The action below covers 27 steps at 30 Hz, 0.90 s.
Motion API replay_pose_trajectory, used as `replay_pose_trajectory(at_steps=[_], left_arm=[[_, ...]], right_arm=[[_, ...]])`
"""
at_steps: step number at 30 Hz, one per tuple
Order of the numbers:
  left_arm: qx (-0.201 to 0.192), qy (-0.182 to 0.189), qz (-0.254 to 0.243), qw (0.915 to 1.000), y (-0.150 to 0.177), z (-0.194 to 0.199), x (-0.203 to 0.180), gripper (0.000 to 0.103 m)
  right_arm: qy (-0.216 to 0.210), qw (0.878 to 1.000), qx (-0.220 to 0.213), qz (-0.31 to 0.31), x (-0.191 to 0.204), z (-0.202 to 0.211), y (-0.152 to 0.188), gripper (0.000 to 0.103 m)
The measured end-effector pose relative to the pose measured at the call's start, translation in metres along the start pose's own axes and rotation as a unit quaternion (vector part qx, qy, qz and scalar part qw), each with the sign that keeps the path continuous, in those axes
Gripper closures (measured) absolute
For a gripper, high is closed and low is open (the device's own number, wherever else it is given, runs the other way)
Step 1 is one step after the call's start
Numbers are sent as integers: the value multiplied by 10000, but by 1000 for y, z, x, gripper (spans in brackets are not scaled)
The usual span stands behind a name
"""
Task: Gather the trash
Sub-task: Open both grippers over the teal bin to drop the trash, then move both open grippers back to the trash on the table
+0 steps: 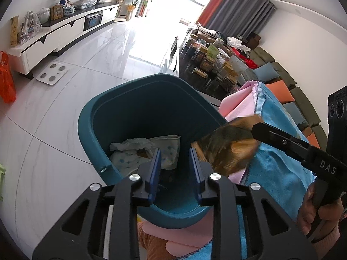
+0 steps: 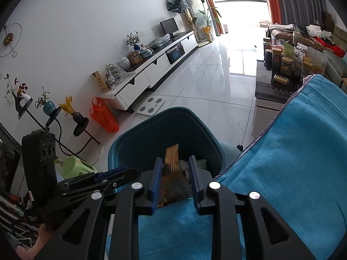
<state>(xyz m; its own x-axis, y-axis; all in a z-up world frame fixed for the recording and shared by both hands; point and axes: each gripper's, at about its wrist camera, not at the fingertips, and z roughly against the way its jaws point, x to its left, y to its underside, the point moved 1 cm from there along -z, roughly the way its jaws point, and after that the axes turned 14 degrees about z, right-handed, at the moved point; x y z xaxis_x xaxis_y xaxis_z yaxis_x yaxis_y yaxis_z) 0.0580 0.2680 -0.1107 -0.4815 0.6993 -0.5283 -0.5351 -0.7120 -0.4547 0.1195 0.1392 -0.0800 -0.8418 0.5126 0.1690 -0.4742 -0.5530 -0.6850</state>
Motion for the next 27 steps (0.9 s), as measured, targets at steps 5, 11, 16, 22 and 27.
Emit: replay_pose_trajectory(at_steps=[5, 11, 16, 22, 27], left_arm=[[-94, 47, -31, 9999, 1, 3, 1, 76], [-304, 149, -273, 9991, 6, 19, -7, 68], [-421, 422, -560, 9966, 17, 35, -27, 61], [-423, 875, -1041, 9898, 34, 48, -65, 53], [-138, 1335, -1547, 9788, 63, 47, -106, 51]], right_arm=[[-2, 10000, -63, -33, -5, 5, 2, 77], [-31, 9999, -140, -34, -9, 19, 11, 77], [1, 9993, -351, 93, -10, 48, 21, 76], [219, 9977, -630, 141, -21, 96, 40, 69], [528, 9947, -862, -194, -44, 141, 71, 67]])
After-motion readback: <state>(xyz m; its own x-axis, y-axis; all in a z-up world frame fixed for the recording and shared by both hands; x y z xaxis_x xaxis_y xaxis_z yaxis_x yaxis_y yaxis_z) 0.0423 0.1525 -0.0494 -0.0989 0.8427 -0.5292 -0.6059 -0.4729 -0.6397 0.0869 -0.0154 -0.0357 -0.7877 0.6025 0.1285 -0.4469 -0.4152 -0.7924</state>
